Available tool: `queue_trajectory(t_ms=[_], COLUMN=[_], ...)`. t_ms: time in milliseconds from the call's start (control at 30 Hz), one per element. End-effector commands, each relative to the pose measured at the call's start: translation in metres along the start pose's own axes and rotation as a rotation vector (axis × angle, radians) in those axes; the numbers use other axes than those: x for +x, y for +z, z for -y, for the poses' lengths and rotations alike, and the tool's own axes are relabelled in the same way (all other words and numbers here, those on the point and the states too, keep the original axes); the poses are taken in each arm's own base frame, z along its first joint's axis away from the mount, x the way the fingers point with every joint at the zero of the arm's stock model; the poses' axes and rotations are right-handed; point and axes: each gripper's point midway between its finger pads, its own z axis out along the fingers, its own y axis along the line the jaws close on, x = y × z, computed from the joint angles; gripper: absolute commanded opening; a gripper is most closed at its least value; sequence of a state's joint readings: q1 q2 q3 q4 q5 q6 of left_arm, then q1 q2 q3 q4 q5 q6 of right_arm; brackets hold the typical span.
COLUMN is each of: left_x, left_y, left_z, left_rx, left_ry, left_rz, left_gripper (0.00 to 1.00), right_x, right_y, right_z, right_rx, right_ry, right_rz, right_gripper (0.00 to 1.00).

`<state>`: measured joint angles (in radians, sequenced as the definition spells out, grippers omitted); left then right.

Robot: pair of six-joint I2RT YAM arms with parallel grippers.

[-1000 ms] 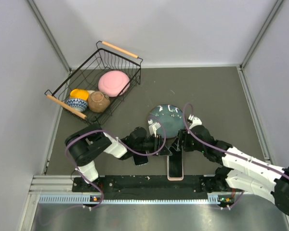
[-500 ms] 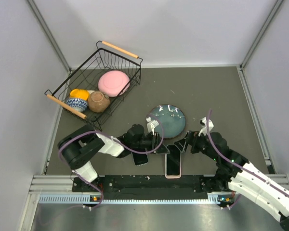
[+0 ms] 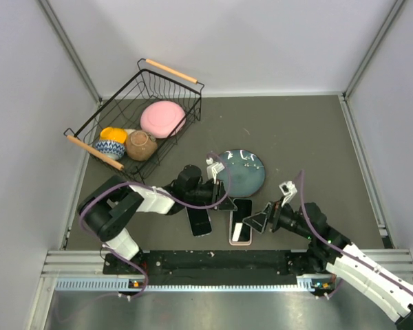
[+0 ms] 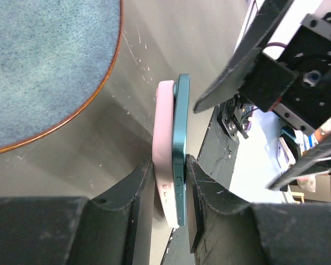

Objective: Put the phone into the phone case

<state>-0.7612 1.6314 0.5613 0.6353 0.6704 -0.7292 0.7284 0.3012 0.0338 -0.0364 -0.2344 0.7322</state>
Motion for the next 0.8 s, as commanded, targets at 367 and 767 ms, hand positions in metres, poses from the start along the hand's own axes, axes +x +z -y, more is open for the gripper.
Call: queue_trajectory(t_ms=[367,767], left_x=[-0.023,-0.031], left_y=[-0.001,-0.002], left_z=[0.007,0.007], left_rx=[0.068,0.046], left_ry=[0.128,0.145], left_rz=[-0.011,-0.01], left_gripper=[0.14,0.14], right_x=[0.015,0.016], right_y=[0.016,0.017], right_z=[0.017,0.016], right_rx=[0.027,-0.009], right_ry=[0.029,0.025], right_rz=[-0.045,-0.021], right_gripper=[0.92,0.91])
